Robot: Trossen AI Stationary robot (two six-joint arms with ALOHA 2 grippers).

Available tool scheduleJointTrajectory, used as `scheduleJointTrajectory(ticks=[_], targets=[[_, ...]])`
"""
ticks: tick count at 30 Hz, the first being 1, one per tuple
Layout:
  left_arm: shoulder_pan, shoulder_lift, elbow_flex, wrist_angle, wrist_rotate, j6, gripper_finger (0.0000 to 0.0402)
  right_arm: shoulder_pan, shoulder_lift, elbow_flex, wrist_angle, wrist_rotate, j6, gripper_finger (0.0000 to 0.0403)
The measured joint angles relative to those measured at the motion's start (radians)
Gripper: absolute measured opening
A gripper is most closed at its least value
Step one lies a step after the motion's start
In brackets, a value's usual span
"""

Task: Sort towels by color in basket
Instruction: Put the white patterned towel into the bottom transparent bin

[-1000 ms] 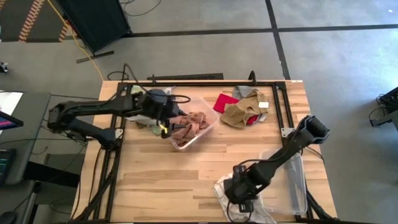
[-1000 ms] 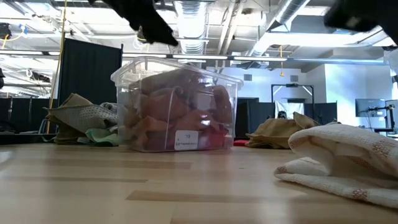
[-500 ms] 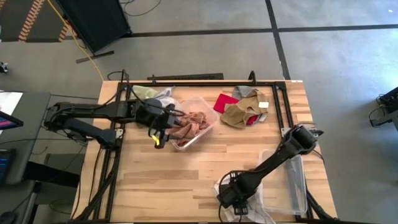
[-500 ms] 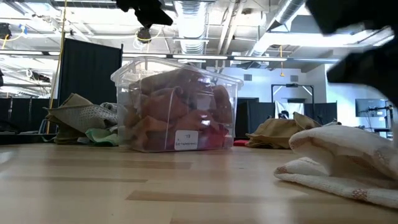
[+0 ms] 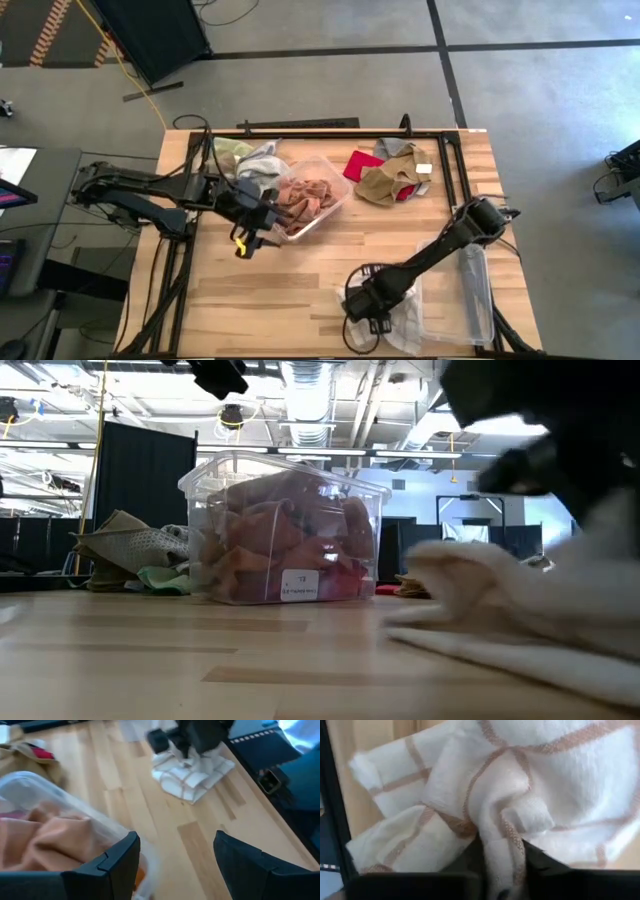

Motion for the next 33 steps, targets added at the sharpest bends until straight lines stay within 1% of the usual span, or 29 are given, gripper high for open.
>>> scheduleJointTrajectory(ticks=[1, 2, 4, 7, 14, 20, 25, 28, 33], targets=[[-0.014, 0.000, 0.000, -0.007, -0.001, -0.004, 0.0242, -0.004, -0.010, 0.006, 0.000, 0.014, -0.015, 0.0054], [-0.028, 0.000, 0.000, -0.015, -0.002, -0.006, 0.0242, -0.008, -0.020, 0.013, 0.000, 0.028, -0.032, 0.0045], [-0.056, 0.000, 0.000, -0.023, -0.009, -0.010, 0.0242, -0.013, -0.041, 0.029, -0.005, 0.050, -0.055, 0.0045], [-0.100, 0.000, 0.000, -0.031, -0.046, -0.020, 0.0242, -0.015, -0.069, 0.060, -0.037, 0.108, -0.064, 0.0045], [-0.187, 0.000, 0.000, -0.044, -0.100, -0.049, 0.0239, -0.008, -0.116, 0.165, -0.213, 0.259, -0.064, 0.0045], [-0.239, 0.000, 0.000, -0.045, -0.131, -0.065, 0.0216, 0.013, -0.127, 0.312, -0.407, 0.352, -0.045, 0.0045], [-0.262, 0.000, 0.000, -0.047, -0.136, -0.074, 0.0201, 0.043, -0.128, 0.461, -0.594, 0.447, 0.013, 0.0045], [-0.270, 0.000, 0.000, -0.047, -0.137, -0.078, 0.0197, 0.065, -0.128, 0.544, -0.690, 0.470, 0.064, 0.0045], [-0.276, 0.000, 0.000, -0.050, -0.138, -0.089, 0.0196, 0.101, -0.163, 0.612, -0.685, 0.480, 0.077, 0.0045]])
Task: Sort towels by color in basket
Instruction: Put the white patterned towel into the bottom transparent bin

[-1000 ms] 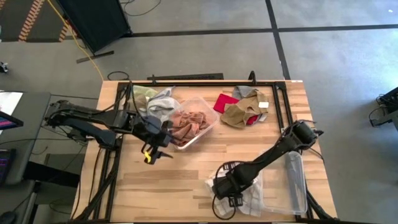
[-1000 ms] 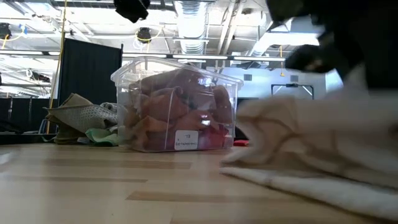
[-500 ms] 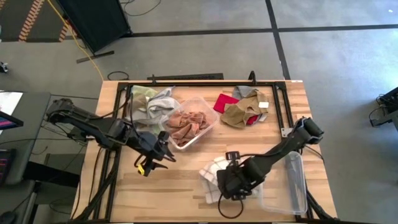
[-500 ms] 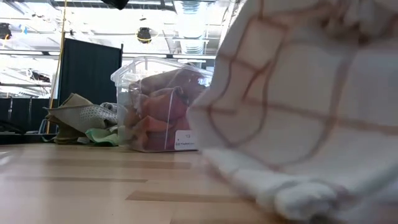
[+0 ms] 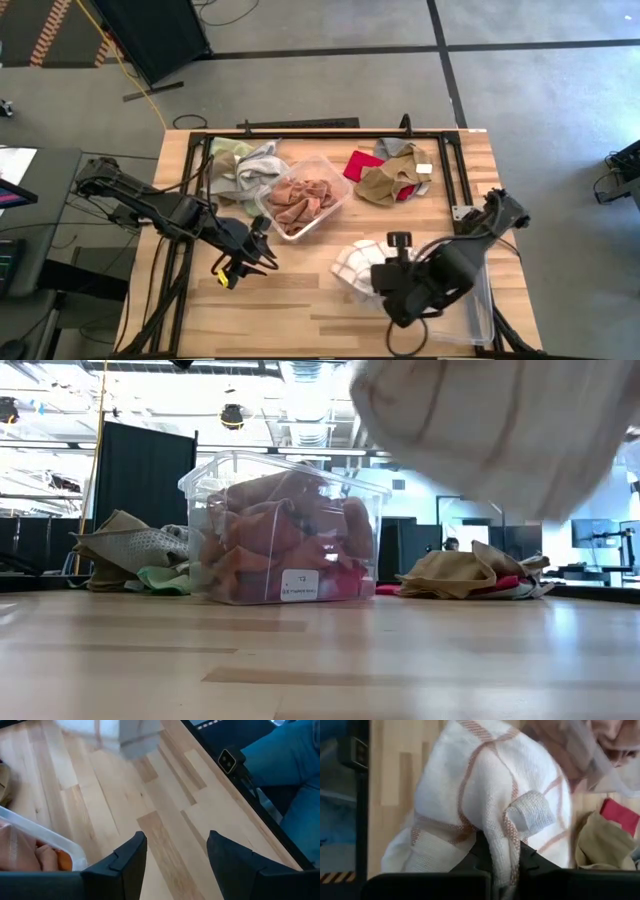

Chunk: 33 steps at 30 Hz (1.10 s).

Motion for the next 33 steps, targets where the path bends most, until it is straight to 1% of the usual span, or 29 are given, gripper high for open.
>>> scheduleJointTrajectory(ticks=[4, 9, 11, 13, 16, 19, 22, 24, 26, 28, 30, 31, 33], targets=[[0.000, 0.000, 0.000, -0.024, -0.009, -0.004, 0.0196, 0.021, -0.033, 0.007, 0.001, 0.049, 0.009, 0.0045], [0.000, 0.000, 0.000, -0.042, -0.020, -0.015, 0.0196, 0.008, -0.036, 0.007, 0.048, 0.055, 0.003, 0.0047], [0.000, 0.000, 0.000, -0.041, -0.021, -0.016, 0.0196, -0.008, -0.027, 0.007, 0.108, 0.056, -0.023, 0.0066], [0.000, 0.000, 0.000, -0.042, -0.021, -0.020, 0.0196, -0.019, -0.014, 0.007, 0.156, 0.054, -0.065, 0.0095], [-0.001, 0.000, 0.000, -0.041, -0.023, -0.028, 0.0196, -0.044, -0.001, 0.006, 0.176, 0.052, -0.109, 0.0138], [-0.014, 0.000, 0.000, -0.042, -0.025, -0.034, 0.0196, -0.062, -0.005, -0.012, 0.159, 0.036, -0.108, 0.0149], [-0.031, 0.000, 0.000, -0.042, -0.025, -0.036, 0.0196, -0.067, -0.002, -0.016, 0.151, 0.027, -0.114, 0.0136], [-0.040, 0.000, 0.000, -0.043, -0.026, -0.037, 0.0196, -0.067, -0.003, -0.024, 0.161, 0.021, -0.127, 0.0107], [-0.048, 0.000, 0.000, -0.043, -0.034, -0.037, 0.0196, -0.069, -0.004, -0.031, 0.186, -0.017, -0.128, 0.0071], [-0.055, 0.000, 0.000, -0.043, -0.045, -0.037, 0.0196, -0.069, -0.002, -0.039, 0.224, -0.067, -0.145, 0.0047], [-0.059, 0.000, 0.000, -0.047, -0.051, -0.038, 0.0196, -0.066, -0.004, -0.067, 0.319, -0.110, -0.183, 0.0042], [-0.061, 0.000, 0.000, -0.049, -0.052, -0.040, 0.0196, -0.066, -0.005, -0.089, 0.371, -0.122, -0.203, 0.0048], [-0.061, 0.000, -0.001, -0.050, -0.053, -0.049, 0.0196, -0.066, -0.003, -0.131, 0.430, -0.131, -0.236, 0.0074]])
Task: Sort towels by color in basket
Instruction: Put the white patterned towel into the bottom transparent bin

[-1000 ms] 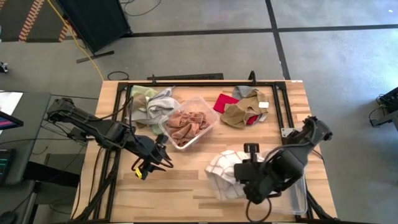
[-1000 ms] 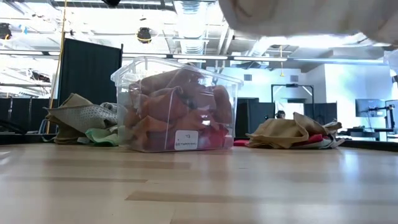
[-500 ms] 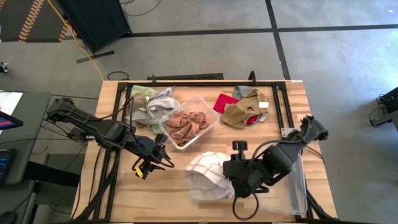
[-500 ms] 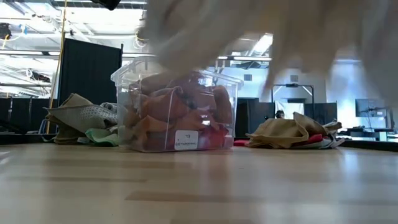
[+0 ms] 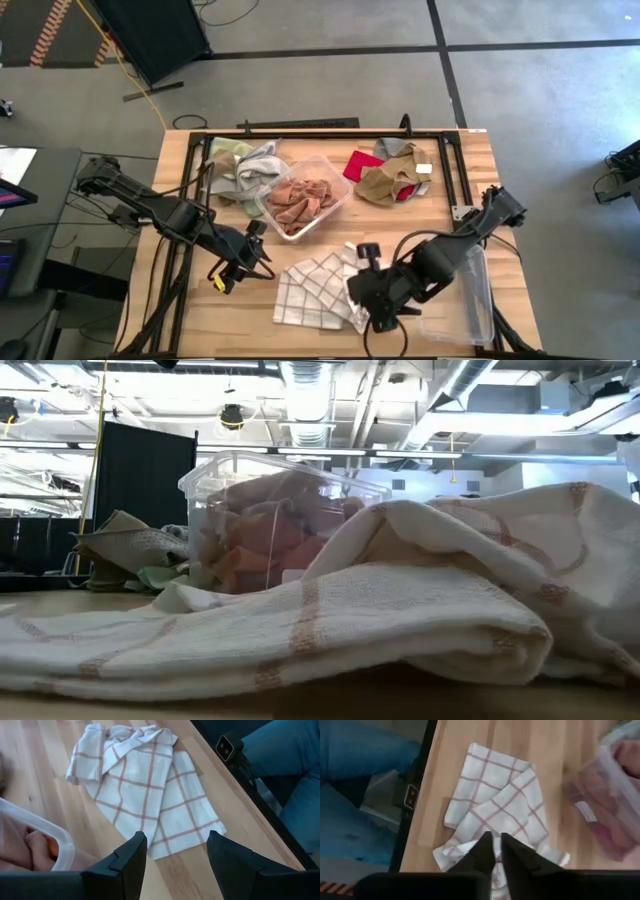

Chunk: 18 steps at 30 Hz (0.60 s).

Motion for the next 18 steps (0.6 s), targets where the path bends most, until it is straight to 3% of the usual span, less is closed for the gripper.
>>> scheduleJointTrajectory(ticks=[10, 14, 18], targets=[[0.000, 0.000, -0.001, -0.026, 0.000, -0.034, 0.0196, -0.031, 0.000, -0.250, 0.224, -0.003, 0.055, 0.0309], [0.000, 0.000, -0.001, -0.030, 0.000, -0.038, 0.0196, -0.047, 0.001, -0.355, 0.353, -0.008, 0.052, 0.0361], [0.000, 0.000, -0.001, -0.030, 0.000, -0.040, 0.0196, -0.063, 0.001, -0.440, 0.450, -0.025, 0.044, 0.0380]])
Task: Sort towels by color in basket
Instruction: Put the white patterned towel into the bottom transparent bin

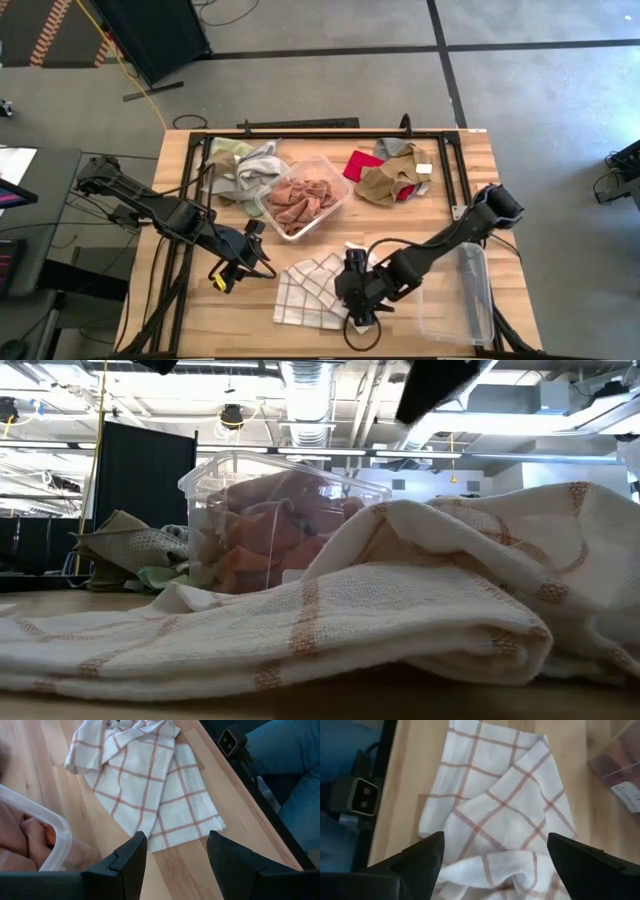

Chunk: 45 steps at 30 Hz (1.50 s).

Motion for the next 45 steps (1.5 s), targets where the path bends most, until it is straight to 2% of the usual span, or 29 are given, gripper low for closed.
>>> scheduleJointTrajectory(ticks=[8, 12, 20, 27, 36, 39, 43, 44, 45], targets=[[0.000, 0.000, 0.000, 0.000, 0.000, -0.009, 0.0196, -0.035, 0.000, -0.169, 0.214, -0.063, -0.025, 0.0376], [0.000, 0.000, 0.000, 0.000, 0.000, -0.012, 0.0196, -0.050, 0.000, -0.231, 0.238, -0.065, -0.025, 0.0376], [0.000, 0.000, 0.000, 0.001, 0.000, -0.013, 0.0196, -0.084, 0.000, -0.380, 0.461, -0.082, -0.025, 0.0376], [0.000, 0.000, 0.000, 0.001, 0.000, -0.019, 0.0196, -0.100, 0.005, -0.440, 0.532, -0.084, -0.012, 0.0361], [0.000, 0.000, -0.002, 0.000, 0.001, -0.021, 0.0196, -0.104, 0.158, -0.414, 0.603, -0.132, -0.002, 0.0257], [0.000, 0.000, -0.002, -0.001, 0.001, -0.027, 0.0196, -0.104, 0.169, -0.376, 0.568, -0.138, -0.020, 0.0198], [0.000, 0.000, -0.002, -0.005, 0.001, -0.025, 0.0196, -0.103, 0.141, -0.325, 0.486, -0.141, -0.083, 0.0093], [0.000, 0.000, -0.002, -0.005, 0.001, -0.025, 0.0196, -0.103, 0.128, -0.314, 0.454, -0.144, -0.097, 0.0076], [0.000, 0.000, -0.002, -0.005, 0.001, -0.024, 0.0196, -0.103, 0.118, -0.300, 0.412, -0.144, -0.106, 0.0075]])
